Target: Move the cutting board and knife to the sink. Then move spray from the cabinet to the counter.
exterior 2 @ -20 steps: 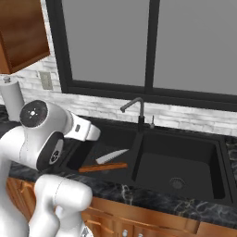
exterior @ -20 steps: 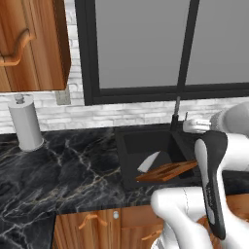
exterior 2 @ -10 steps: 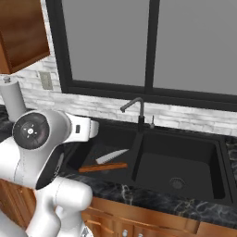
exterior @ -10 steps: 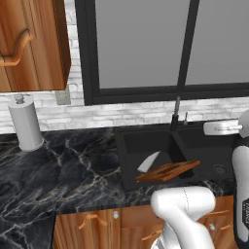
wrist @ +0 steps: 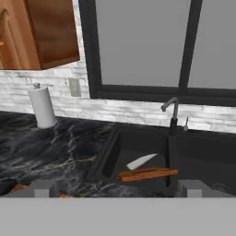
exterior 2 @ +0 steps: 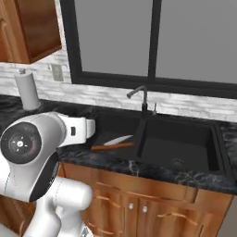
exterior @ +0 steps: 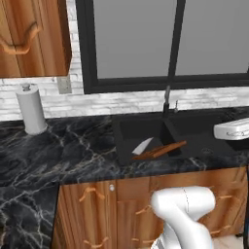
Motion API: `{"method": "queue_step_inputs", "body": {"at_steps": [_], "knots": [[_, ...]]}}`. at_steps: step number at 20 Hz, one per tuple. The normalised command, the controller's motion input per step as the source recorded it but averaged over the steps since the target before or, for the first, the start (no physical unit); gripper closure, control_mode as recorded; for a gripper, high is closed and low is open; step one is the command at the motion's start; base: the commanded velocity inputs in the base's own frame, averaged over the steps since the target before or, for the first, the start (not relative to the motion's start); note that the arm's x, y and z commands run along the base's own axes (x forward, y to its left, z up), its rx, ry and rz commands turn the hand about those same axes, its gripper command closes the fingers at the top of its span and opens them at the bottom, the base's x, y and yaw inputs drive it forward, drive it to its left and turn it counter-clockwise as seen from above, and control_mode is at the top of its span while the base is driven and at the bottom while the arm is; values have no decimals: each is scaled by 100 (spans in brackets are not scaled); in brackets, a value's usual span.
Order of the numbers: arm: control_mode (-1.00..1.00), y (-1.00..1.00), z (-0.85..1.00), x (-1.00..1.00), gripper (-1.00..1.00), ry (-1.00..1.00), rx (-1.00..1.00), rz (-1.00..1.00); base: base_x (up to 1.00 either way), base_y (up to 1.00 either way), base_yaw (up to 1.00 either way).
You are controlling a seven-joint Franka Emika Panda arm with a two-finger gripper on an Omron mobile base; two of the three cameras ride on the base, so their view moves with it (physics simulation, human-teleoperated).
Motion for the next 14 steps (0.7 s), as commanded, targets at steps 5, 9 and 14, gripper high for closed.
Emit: {"method": "queue_step_inputs", "body": {"at_steps": [5, 9, 14], "knots": [[100, 0, 0, 0, -100, 0, 0, 0, -35, -22, -55], [100, 0, 0, 0, -100, 0, 0, 0, -2, -2, -96], [100, 0, 0, 0, -100, 0, 0, 0, 0, 0, -100]]}}
